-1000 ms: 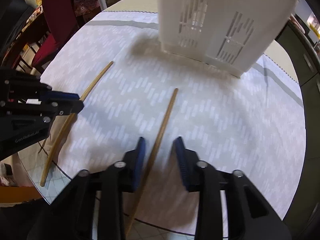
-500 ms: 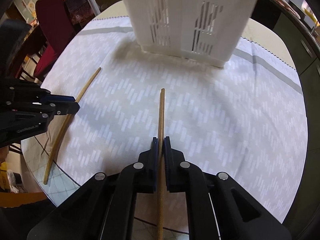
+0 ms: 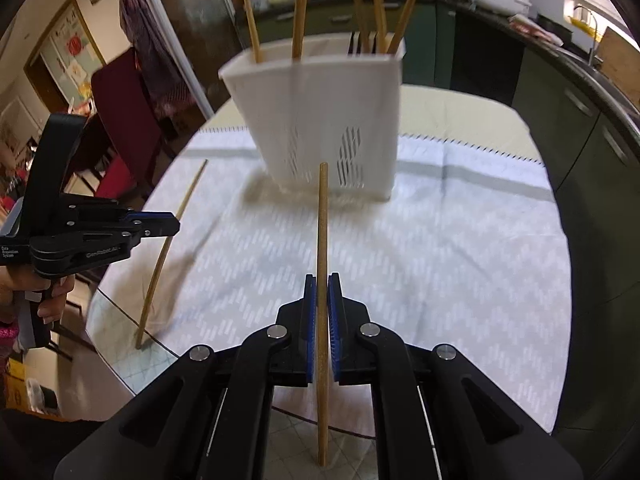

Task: Organize utensils
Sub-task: 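Carry both held chopsticks upright toward the white basket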

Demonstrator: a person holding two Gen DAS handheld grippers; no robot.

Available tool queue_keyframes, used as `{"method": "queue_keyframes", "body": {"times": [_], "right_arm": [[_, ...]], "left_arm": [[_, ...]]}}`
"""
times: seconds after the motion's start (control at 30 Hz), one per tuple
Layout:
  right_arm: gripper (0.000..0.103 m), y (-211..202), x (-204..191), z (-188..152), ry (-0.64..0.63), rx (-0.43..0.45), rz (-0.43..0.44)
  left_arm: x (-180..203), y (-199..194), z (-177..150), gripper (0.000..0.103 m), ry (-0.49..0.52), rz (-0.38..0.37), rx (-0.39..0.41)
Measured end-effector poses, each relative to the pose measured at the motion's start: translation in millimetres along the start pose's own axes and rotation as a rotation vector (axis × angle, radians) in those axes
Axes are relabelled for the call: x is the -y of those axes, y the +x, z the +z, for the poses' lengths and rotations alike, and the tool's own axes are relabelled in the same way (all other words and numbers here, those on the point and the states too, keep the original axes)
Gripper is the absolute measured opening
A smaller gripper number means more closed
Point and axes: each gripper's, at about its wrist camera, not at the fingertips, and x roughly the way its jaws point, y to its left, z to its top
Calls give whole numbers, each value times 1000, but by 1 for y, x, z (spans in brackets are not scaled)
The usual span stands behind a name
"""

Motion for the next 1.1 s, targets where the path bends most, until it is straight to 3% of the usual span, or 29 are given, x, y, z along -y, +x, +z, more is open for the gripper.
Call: {"method": "queue_keyframes", "body": {"times": [0.33, 0.77, 1.1], "right_arm": [[7, -36, -5, -4, 4, 97, 23], [7, -69, -4, -5, 6, 169, 28], [7, -88, -6, 17, -6, 213, 46]], "left_arm": [[10, -61, -12, 6, 36, 1, 138], [24, -101, -18, 6, 73, 2, 217], [35, -129, 4, 6, 93, -23, 275]]}}
